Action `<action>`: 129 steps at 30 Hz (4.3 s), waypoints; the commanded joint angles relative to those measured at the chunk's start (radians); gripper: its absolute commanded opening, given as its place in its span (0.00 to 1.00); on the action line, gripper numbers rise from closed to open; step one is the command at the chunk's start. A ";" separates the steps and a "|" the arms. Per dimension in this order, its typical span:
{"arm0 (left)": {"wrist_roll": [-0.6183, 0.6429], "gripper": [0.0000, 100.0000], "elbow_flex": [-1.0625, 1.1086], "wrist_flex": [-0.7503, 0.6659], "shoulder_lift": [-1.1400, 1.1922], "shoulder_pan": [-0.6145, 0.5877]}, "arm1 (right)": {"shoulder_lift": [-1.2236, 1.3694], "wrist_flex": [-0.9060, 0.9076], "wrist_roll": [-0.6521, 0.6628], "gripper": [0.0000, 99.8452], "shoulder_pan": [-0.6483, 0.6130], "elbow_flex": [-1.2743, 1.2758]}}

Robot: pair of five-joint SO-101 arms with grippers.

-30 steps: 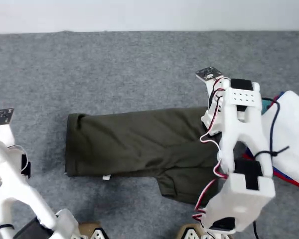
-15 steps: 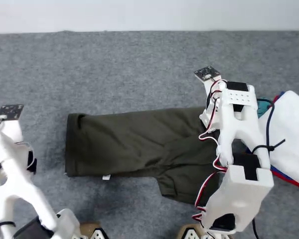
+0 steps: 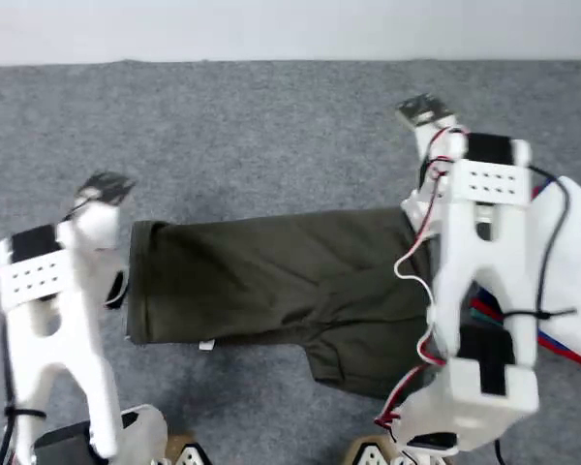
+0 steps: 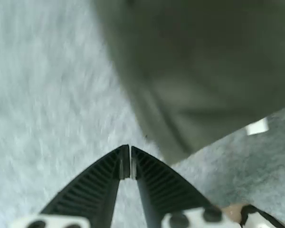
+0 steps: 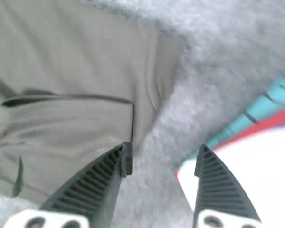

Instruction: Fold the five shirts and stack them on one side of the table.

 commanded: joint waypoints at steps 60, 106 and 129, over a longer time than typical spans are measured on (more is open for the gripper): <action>0.209 0.01 -0.780 0.015 0.838 1.313 | -1.104 0.174 0.308 0.01 0.977 0.651; 0.193 0.20 -0.786 -0.129 0.752 0.816 | -1.106 0.180 0.308 0.01 0.975 0.654; 0.288 0.27 -0.730 0.158 0.614 0.017 | -1.106 0.183 0.304 0.01 0.970 0.654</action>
